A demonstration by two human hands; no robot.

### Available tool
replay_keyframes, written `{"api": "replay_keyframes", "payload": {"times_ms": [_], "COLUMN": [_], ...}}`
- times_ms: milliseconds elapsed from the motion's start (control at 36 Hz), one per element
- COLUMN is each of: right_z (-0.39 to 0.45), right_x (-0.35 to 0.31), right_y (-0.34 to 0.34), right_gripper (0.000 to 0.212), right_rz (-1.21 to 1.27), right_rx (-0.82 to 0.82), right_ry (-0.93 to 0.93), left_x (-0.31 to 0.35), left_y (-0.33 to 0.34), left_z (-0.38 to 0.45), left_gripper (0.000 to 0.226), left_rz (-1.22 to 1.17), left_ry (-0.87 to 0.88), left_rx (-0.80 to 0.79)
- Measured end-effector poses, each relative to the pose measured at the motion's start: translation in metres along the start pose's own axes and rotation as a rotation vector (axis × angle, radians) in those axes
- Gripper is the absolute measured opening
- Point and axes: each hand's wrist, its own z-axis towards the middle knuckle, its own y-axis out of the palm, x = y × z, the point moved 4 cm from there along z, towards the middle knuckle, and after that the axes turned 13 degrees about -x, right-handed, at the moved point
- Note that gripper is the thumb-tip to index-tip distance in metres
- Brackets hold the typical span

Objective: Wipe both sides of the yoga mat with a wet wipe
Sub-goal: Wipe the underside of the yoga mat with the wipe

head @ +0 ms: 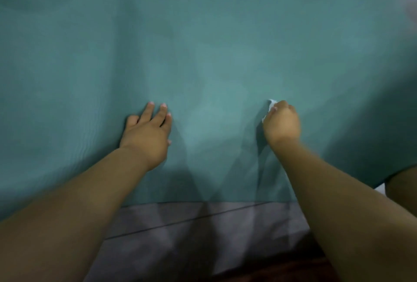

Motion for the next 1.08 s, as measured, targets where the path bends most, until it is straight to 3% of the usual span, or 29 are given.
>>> {"api": "replay_keyframes", "payload": {"times_ms": [56,83,222,278,333,417,500,528,583,667,750,806,861,972,1028,1083], "right_z": [-0.014,-0.028,-0.095,-0.078,-0.032,0.059,0.084,0.079,0.054,-0.009,-0.039,-0.027,0.017,0.119,0.123,0.105], "right_x": [-0.017,-0.03,-0.098,-0.104,-0.095,-0.051,-0.031,-0.036,-0.061,-0.107,-0.113,-0.106,-0.102,-0.075,-0.079,-0.101], "right_y": [0.016,0.03,0.073,0.06,0.04,-0.003,-0.016,-0.008,0.014,0.043,0.053,0.044,0.02,-0.022,-0.02,0.0], "right_gripper": [0.03,0.03,0.025,0.029,0.033,0.032,0.028,0.028,0.031,0.034,0.035,0.032,0.034,0.04,0.034,0.032], "right_rz": [0.012,-0.011,-0.285,-0.4,-0.439,-0.327,-0.151,-0.124,-0.127,-0.187,-0.347,-0.455,-0.423,-0.29,-0.14,-0.109], "right_rx": [0.012,0.038,-0.1,-0.225,-0.181,-0.076,0.048,0.041,0.016,0.02,-0.111,-0.187,-0.103,-0.001,0.061,0.053], "right_ry": [-0.017,-0.122,-1.035,-1.155,-0.994,-0.371,-0.051,-0.028,-0.152,-0.646,-1.121,-1.219,-1.056,-0.317,-0.139,-0.15], "left_x": [-0.001,-0.001,-0.005,-0.008,-0.01,-0.015,-0.016,-0.016,-0.018,-0.02,-0.024,-0.026,-0.026,-0.025,-0.025,-0.025], "left_y": [0.001,0.001,-0.003,-0.008,-0.012,-0.019,-0.028,-0.032,-0.041,-0.05,-0.049,-0.047,-0.047,-0.05,-0.05,-0.05], "left_z": [0.0,-0.001,0.001,0.002,0.003,0.007,0.016,0.02,0.031,0.042,0.044,0.043,0.043,0.045,0.046,0.046], "left_gripper": [0.061,0.061,0.064,0.064,0.063,0.057,0.07,0.075,0.081,0.084,0.087,0.087,0.086,0.086,0.087,0.087], "left_rz": [-0.019,-0.03,-0.084,-0.087,-0.084,-0.147,-0.185,-0.178,-0.162,-0.087,-0.066,-0.076,-0.072,-0.071,-0.081,-0.088], "left_ry": [0.003,0.005,0.023,0.033,0.041,0.038,-0.01,-0.036,-0.079,-0.07,-0.058,-0.058,-0.058,-0.055,-0.056,-0.054], "left_rx": [-0.001,-0.005,-0.018,-0.019,-0.005,0.074,0.071,0.061,0.029,-0.017,-0.016,-0.008,-0.008,-0.027,-0.034,-0.033]}}
